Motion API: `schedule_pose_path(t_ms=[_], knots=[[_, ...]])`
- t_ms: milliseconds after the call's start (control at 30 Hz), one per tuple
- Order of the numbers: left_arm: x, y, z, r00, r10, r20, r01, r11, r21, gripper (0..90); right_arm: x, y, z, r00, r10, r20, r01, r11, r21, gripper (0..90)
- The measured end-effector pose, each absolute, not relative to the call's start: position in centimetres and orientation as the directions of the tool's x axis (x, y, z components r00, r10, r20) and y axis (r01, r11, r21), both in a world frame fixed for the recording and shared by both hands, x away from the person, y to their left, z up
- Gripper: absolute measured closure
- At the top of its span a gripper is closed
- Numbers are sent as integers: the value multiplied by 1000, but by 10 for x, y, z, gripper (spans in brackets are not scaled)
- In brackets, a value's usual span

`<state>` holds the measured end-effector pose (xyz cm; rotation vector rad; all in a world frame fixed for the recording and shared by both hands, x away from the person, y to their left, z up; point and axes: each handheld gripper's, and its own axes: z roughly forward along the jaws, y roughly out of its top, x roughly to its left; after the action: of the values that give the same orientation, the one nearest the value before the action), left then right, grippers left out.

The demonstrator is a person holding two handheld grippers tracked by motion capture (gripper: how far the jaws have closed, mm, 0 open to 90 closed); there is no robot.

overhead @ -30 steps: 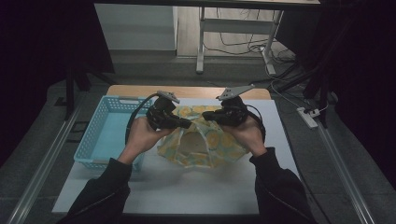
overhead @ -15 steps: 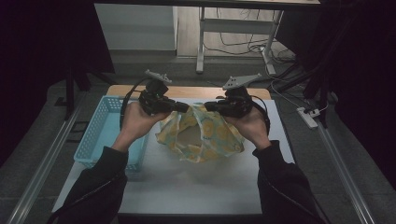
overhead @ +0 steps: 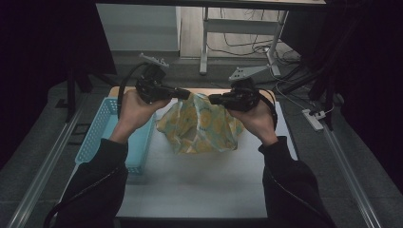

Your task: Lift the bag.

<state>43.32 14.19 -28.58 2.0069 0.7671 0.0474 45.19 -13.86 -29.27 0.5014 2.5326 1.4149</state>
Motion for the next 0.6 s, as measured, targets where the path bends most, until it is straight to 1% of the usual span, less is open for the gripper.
schedule_pose_path(t_ms=[200, 600], knots=[[434, 144, -271, 797, 548, -254, 487, -336, 806, 900, 451, -138, -280, -923, 385, -9, 189, 472, 861, 898], [436, 143, -243, 790, 575, -216, 461, -323, 826, 900, 446, -137, -249, -915, 401, -56, 155, 476, 866, 898]])
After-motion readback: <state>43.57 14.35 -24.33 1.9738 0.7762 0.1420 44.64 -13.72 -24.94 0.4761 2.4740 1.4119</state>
